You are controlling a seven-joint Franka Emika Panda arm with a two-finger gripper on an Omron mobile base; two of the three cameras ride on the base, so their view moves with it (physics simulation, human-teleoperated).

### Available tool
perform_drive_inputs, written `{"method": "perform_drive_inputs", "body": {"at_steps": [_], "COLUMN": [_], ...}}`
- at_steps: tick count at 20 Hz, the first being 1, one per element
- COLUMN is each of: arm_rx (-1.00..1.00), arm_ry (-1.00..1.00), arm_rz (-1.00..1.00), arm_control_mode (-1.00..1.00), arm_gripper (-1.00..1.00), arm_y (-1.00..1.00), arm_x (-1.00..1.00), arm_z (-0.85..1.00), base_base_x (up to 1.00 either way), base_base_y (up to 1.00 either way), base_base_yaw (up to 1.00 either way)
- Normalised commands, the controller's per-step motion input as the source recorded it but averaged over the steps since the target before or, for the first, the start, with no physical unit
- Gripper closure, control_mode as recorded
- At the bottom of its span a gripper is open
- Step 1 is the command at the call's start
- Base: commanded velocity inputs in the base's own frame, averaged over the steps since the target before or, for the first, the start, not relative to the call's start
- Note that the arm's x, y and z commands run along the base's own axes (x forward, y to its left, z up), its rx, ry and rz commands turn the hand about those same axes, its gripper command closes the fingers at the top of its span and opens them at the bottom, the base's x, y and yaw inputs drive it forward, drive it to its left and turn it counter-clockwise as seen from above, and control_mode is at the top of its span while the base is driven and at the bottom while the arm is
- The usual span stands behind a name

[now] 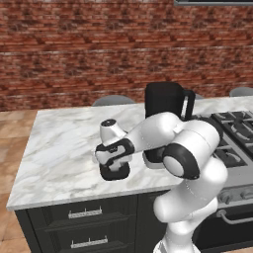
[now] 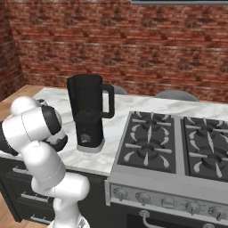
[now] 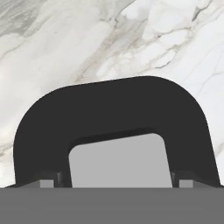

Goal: Grab the lemon wedge and lime from the fridge, place them in the blender, close the lid, and turn on the blender to create a marinade.

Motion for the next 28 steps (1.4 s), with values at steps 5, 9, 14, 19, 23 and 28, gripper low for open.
{"method": "perform_drive_inputs", "body": {"at_steps": [5, 9, 14, 19, 23, 28], "arm_rx": [0.00, 0.00, 0.00, 0.00, -0.01, -0.02], "arm_ry": [-0.07, 0.00, -0.01, -0.17, -0.22, -0.17], "arm_rz": [0.00, 0.00, 0.00, -0.01, 0.00, 0.00], "arm_control_mode": [-1.00, -1.00, -1.00, -1.00, -1.00, -1.00], "arm_gripper": [1.00, 1.00, 1.00, 1.00, 1.00, 1.00], "arm_y": [-0.03, 0.00, 0.00, 0.00, 0.00, 0.00], "arm_x": [0.00, 0.00, 0.00, -0.13, -0.18, -0.18], "arm_z": [-0.23, 0.00, 0.00, 0.46, 0.97, 1.00], "base_base_x": [0.00, 0.00, 0.00, 0.00, 0.00, 0.00], "base_base_y": [0.00, 0.00, 0.00, 0.00, 0.00, 0.00], "base_base_yaw": [0.00, 0.00, 0.00, 0.00, 0.00, 0.00]}}
